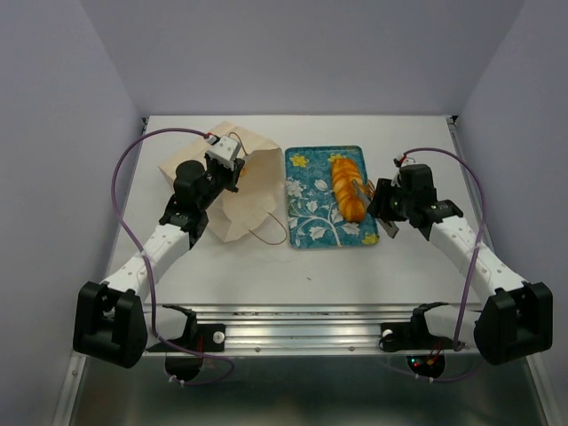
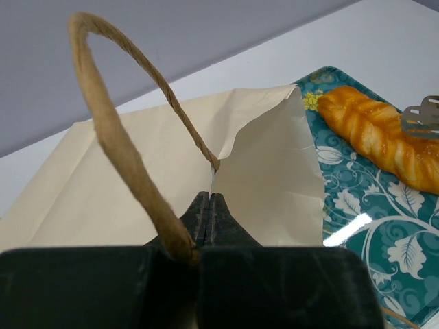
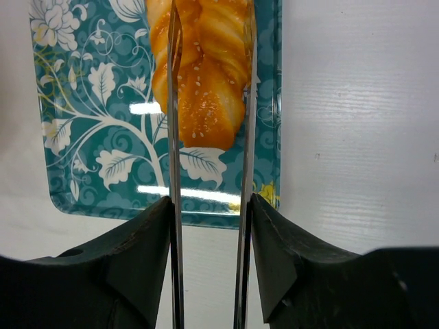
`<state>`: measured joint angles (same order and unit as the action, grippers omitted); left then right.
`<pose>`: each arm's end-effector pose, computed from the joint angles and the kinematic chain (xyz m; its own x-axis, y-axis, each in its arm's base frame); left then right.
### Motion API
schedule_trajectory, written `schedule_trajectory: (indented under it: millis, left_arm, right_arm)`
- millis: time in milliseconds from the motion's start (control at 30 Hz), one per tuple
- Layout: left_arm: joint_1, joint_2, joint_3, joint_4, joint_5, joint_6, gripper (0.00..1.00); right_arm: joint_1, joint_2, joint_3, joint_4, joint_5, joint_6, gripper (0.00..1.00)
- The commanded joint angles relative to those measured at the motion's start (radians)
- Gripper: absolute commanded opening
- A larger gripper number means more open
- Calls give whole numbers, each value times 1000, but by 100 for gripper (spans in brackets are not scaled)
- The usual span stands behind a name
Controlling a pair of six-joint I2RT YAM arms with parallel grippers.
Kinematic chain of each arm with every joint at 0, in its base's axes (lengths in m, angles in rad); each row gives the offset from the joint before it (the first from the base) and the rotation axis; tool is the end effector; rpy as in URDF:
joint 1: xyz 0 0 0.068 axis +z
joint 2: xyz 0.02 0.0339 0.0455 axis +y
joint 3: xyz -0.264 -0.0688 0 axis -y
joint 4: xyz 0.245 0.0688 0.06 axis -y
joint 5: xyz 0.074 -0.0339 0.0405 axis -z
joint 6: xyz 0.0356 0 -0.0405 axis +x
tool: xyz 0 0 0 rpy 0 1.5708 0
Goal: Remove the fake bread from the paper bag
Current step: Place the fake bread at the center of the board.
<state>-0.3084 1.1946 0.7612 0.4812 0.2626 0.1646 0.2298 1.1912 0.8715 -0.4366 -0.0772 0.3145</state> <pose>0.2629 -0.0934 0.3158 0.1334 0.1236 -0.9833 0.5254 0.8325 0.1759 0.2460 0.0604 0.2635 -0.7226 0.1477 -0.6753 -0.0612 0.9594 0.2753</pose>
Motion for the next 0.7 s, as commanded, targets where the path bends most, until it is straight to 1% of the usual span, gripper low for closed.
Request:
schedule_trajectory:
  millis: [0,67,133,267,333,367,467,500,533,567,667]
  left_arm:
    - [-8,-46,7,53,18,13,0]
    - [-8,-44,9,53,21,16,0]
    - [-6,-46,9,51,21,18,0]
    - [-8,-46,9,51,27,19,0]
    - [-8,-46,9,50,32,19,0]
    - [-8,-47,9,50,30,18,0]
    - [-8,-44,12,50,30,10,0]
    - [-8,-44,13,50,30,9,0]
    - [-6,-44,13,50,30,7,0]
    - [-8,-44,13,50,32,6,0]
    - [-8,-43,13,50,36,6,0]
  right_arm:
    - [-3,-42,44,38,27,5,55]
    - [-3,-47,50,33,36,1,55]
    - [-3,-53,53,27,36,-2,58]
    - [-3,-64,75,21,13,-14,57]
    - [-3,-79,83,22,-38,-41,55]
    - [-3,-87,90,27,-99,-60,55]
    - [-3,-131,74,79,-208,-63,55]
    - [-3,-143,52,123,-302,-61,55]
    - [-3,-151,44,143,-346,-61,55]
    - [-3,-166,34,180,-433,-64,55]
    - [-3,-173,-2,248,-566,-66,55]
